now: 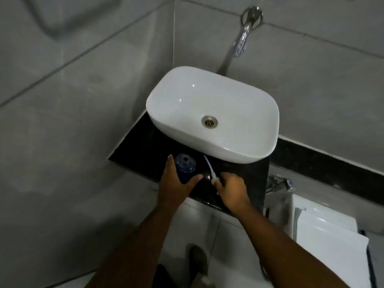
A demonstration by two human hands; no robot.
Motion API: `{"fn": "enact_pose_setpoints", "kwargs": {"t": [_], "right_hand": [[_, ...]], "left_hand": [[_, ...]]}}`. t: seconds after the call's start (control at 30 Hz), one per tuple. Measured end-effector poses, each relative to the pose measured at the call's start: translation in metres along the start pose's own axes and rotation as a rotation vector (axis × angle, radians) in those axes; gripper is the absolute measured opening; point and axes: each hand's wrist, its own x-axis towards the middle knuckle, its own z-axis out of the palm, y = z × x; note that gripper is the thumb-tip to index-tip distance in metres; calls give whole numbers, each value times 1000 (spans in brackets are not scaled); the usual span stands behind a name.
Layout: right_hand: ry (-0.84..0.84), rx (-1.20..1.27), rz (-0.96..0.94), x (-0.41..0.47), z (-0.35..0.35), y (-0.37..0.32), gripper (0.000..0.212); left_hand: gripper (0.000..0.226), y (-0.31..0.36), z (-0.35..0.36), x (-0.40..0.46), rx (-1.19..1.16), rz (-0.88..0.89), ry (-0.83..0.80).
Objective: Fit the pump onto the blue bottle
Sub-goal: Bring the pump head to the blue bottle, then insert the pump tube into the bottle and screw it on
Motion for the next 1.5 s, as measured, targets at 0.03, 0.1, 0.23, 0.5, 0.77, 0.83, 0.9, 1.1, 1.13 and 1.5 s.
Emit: {"fn": "enact_pose_setpoints", "kwargs": {"t": [0.03,0.1,0.23,0.5,0.77,0.83,0.9,1.1,1.13,1.5], "right_hand": [[-9,-22,24,3,6,3,34],[7,-151,77,3,10,2,30],[3,-326,138,3,19,3,39],[35,-189,162,8,7,-1,31],[97,-151,-22,-18,-62,-9,17],[127,-86,-101,-24,-76,-17,18],[140,-82,-210,-26,-86,-32,19],[30,-591,-493,-8,-106,-85,28],[-5,-681,-511,-5,-108,-93,30],[-46,-935,-631,6,-113,-126,26]], "left_hand": [[121,-1,3,2,-18,17,42],[110,-5,7,5,-14,32,97],[99,-12,15,5,7,49,134],[98,-22,22,10,120,89,198],[101,-22,22,9,150,108,192],[102,-20,20,10,200,142,198],[102,-20,17,10,273,187,205],[101,-21,13,7,354,218,219],[101,-22,14,8,348,219,222],[102,-23,14,9,298,229,200]]}}
